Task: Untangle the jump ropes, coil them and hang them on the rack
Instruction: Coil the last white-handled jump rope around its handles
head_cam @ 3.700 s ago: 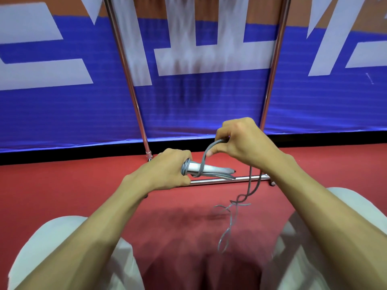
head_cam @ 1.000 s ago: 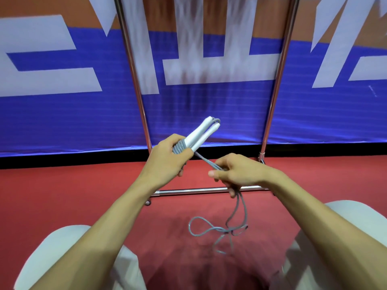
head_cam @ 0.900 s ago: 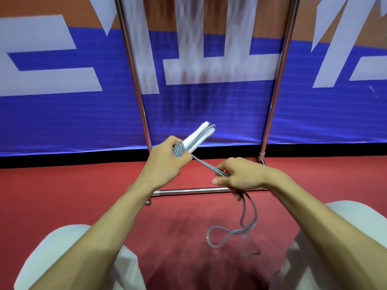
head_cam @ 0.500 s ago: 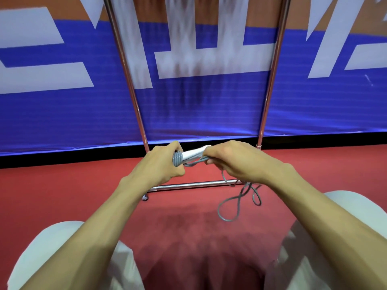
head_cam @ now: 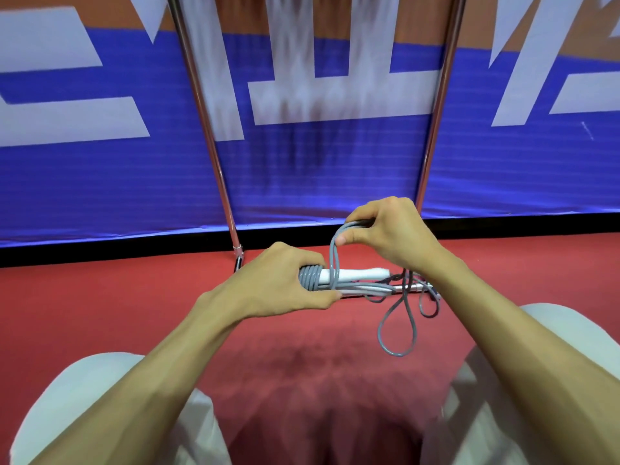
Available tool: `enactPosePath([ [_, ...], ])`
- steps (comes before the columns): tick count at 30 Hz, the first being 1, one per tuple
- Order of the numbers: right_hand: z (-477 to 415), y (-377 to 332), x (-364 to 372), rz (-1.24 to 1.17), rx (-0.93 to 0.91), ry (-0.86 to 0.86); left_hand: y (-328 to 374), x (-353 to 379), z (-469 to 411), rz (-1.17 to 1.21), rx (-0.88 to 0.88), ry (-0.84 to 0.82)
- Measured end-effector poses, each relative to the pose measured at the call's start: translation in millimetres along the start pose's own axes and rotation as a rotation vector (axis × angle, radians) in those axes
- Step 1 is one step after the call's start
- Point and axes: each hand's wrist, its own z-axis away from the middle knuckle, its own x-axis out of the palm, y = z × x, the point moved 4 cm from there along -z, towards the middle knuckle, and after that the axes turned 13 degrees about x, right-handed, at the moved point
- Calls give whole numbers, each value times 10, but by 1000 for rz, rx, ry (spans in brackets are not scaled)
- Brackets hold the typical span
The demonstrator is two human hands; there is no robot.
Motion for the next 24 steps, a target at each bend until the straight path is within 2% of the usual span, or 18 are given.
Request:
enactPosePath([
  [4, 5, 68, 101, -62, 17, -321, 69, -106, 40, 160, 2, 107],
  [6, 28, 70, 171, -79, -13, -360, 62, -175, 51, 307, -32, 208],
  [8, 49, 43, 246, -80, 45, -349, 18, -229, 54, 426, -92, 338],
  [12, 91, 5, 436, -123, 97, -502, -20, -285, 31, 492, -150, 456],
  [15, 129, 24, 441, -96, 178, -544, -91, -301, 20, 431, -180, 505],
  [20, 157, 83, 442, 241, 191, -559, -302, -340, 56, 242, -310, 580],
  [24, 192, 43, 408, 356, 89, -581, -405, -321, 80, 25, -351, 501],
])
